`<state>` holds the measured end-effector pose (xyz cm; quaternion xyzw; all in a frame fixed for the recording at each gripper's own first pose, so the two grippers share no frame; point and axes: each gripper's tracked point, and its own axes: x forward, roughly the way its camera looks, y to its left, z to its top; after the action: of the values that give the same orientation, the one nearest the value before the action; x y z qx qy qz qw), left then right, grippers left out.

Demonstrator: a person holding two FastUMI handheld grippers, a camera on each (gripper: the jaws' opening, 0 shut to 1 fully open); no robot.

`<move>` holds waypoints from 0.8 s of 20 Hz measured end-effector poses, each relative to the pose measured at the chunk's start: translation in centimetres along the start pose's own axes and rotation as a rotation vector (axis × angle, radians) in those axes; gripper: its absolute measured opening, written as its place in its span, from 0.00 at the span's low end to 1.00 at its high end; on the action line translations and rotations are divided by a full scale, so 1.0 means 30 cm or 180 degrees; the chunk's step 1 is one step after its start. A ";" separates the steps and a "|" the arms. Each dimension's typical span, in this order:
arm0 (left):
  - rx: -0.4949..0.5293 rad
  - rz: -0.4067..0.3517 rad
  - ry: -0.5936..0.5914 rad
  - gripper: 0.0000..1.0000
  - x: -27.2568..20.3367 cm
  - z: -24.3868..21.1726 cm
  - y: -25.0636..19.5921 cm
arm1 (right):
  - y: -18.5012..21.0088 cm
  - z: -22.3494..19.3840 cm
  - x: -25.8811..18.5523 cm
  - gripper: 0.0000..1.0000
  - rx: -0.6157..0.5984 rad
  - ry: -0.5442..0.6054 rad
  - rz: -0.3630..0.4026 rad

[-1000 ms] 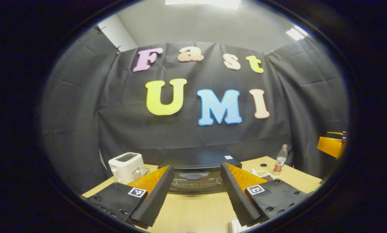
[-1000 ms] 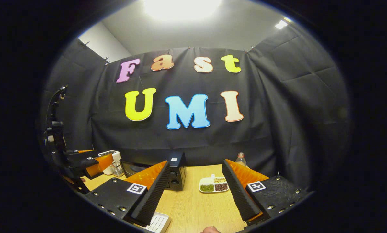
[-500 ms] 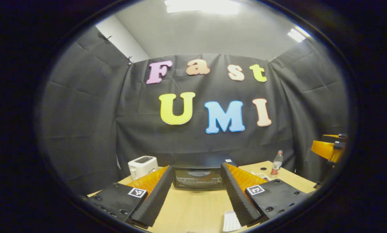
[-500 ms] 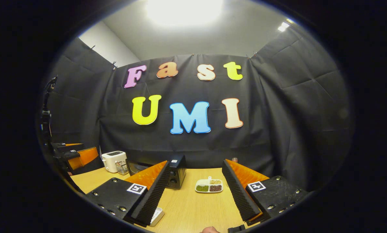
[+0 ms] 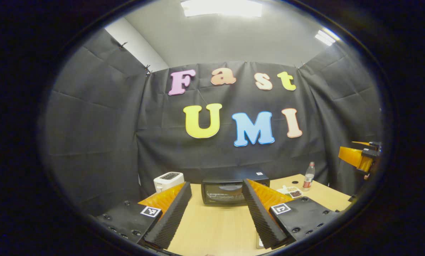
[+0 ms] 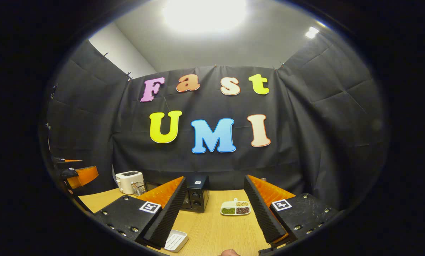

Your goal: Open the electric oven with the left hand, put the food in, and close the electric oven.

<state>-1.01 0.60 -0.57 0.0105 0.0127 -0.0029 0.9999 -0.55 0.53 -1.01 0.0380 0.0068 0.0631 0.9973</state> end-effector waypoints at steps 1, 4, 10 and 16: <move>0.0022 0.0014 -0.0022 1.00 0.001 0.009 0.019 | 0.023 0.007 0.006 0.98 0.0021 -0.0010 0.0035; 0.0003 0.0060 -0.0042 1.00 0.007 0.013 0.064 | 0.070 0.034 0.028 0.98 -0.0039 -0.0041 0.0104; -0.0059 0.0126 -0.0009 1.00 0.011 -0.005 0.128 | 0.157 0.079 0.070 0.98 -0.0052 -0.0105 0.0197; -0.0035 0.0188 -0.0030 0.96 0.004 0.003 0.168 | 0.190 0.102 0.086 0.98 -0.0044 -0.0162 0.0212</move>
<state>-0.86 5.64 -0.38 0.0053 0.0078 0.0266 0.9996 1.36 6.27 2.45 0.0329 -0.0203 0.0953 0.9947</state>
